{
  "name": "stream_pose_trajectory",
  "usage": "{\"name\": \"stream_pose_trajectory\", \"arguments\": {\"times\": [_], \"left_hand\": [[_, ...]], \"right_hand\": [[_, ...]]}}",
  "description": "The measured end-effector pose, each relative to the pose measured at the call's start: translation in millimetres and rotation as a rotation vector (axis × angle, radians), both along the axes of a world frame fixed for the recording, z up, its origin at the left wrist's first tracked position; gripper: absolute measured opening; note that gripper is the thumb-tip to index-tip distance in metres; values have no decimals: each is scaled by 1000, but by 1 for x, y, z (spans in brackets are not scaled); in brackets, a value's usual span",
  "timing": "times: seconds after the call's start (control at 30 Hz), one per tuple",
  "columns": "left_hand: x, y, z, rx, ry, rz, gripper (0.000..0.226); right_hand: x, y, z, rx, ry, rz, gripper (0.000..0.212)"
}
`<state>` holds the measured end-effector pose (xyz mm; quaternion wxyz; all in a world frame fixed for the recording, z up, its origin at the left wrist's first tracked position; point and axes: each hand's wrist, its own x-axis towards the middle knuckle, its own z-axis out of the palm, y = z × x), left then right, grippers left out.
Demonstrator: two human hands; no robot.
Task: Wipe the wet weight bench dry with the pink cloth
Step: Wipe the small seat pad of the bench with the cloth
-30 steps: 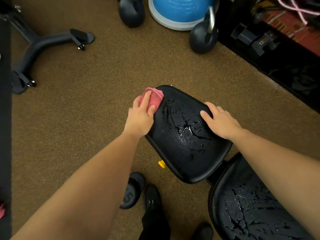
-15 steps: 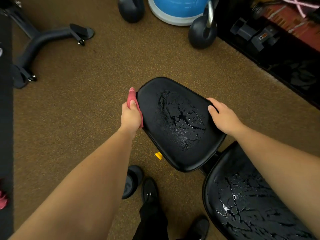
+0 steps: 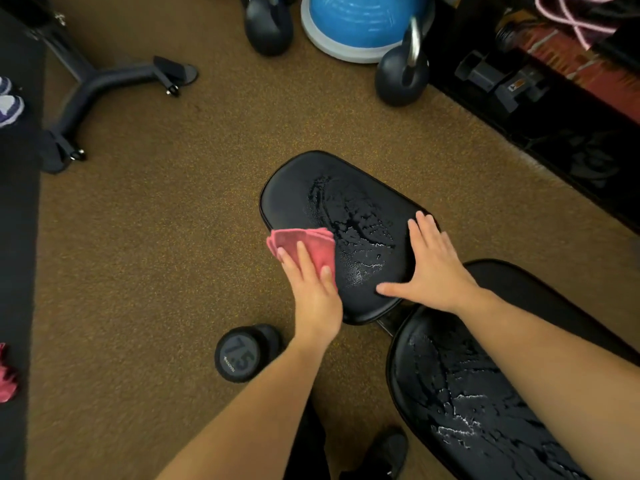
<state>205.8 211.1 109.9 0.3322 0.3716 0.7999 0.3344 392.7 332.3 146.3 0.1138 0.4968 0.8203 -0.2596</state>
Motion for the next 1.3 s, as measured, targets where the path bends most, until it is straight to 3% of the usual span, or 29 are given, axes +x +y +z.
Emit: {"name": "stream_pose_trajectory", "arguments": {"times": [0.1, 0.2, 0.63, 0.73, 1.03, 1.17, 1.3], "left_hand": [[10, -3, -7, -54, 294, -191, 65], [-4, 9, -9, -114, 341, -207, 66], [-111, 85, -4, -155, 100, -65, 60], [-124, 86, -7, -40, 30, 5, 62], [-46, 21, -1, 30, -64, 60, 61], [-8, -8, 0, 80, 44, -80, 58], [13, -20, -9, -12, 285, -217, 56]], "right_hand": [[4, -7, -3, -46, -17, 10, 148], [1, -5, -3, -56, -33, 7, 150], [-1, -2, -1, -70, -18, -13, 152], [-1, -2, -3, -65, -2, -20, 152], [5, 0, -9, -54, 49, -21, 153], [13, 3, -6, -90, 83, 13, 142], [18, 3, 4, -73, 116, -7, 104]]}}
